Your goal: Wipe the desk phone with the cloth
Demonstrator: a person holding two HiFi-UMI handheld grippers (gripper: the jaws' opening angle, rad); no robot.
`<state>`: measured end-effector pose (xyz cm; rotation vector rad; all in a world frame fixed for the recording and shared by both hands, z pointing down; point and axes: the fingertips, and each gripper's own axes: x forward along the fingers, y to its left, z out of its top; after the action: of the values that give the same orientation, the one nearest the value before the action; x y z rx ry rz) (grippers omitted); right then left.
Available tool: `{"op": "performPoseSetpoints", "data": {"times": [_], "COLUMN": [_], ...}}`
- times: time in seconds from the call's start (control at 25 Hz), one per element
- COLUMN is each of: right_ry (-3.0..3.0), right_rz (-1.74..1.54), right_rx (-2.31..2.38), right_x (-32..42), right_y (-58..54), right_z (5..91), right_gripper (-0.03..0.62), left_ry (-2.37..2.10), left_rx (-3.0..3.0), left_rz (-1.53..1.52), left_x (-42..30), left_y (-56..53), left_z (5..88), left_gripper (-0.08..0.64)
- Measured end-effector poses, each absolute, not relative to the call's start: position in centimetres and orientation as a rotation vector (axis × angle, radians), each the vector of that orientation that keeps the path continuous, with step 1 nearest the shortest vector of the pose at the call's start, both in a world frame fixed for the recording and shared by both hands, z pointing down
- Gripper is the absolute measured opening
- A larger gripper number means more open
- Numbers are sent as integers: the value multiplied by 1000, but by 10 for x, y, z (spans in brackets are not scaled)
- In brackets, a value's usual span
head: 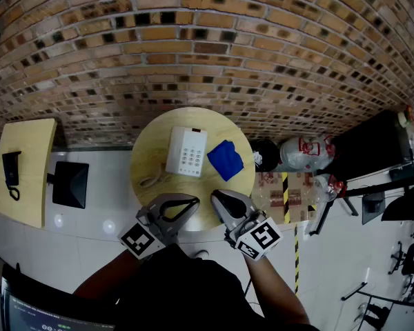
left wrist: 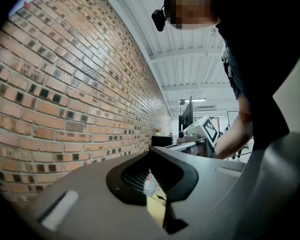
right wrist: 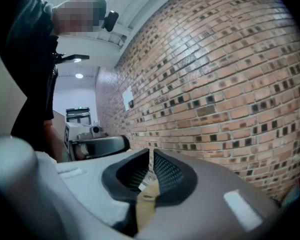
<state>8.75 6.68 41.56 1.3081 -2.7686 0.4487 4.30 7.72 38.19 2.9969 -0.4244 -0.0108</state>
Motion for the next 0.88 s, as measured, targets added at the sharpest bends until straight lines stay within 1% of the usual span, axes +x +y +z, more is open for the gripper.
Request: {"op": "performPoseSetpoints", "data": {"times": [0.08,0.12,0.24,0.32,0.36,0.4,0.52,0.64,0.76,0.88], "right_ry": [-2694,-2648,-2473,-2335,-2263,-2194,-2013,-1897,-1809,-1749], "right_rz": [482,500,571,641,678,716,834,894,920,888], "right_rx": [1364,1387,1434,1437,1425,1407,1353,1301,1231,1191], "right_x": [96,101,127,149,159,170,203,225,235,239], "right_y": [24,4,-49,-73,-82,-88,-102,-114,-116,-116], "right_z": [441,456,518,571,599,627,701,753,792,807], "right_gripper": [25,41,152,250,284,298,305,305,305,304], "left_ry": [-405,-397,-381,-364,-356,-354,-372,-410,-443,-480], "left_rx": [2988,2983,2958,2953,2950,2943,2910,2867,2864,2857], "left_rz": [-16,-22,-33,-5,15,30,50,109,159,170], "left_x": [41,39,36,34,33,32,27,17,3,-8], "left_y": [40,23,-19,-36,-42,-46,-56,-62,-67,-73], "left_z": [386,389,398,408,413,418,428,444,455,461], "left_gripper": [-12,-12,-12,-12,-12,-12,-12,-12,-12,-12]}}
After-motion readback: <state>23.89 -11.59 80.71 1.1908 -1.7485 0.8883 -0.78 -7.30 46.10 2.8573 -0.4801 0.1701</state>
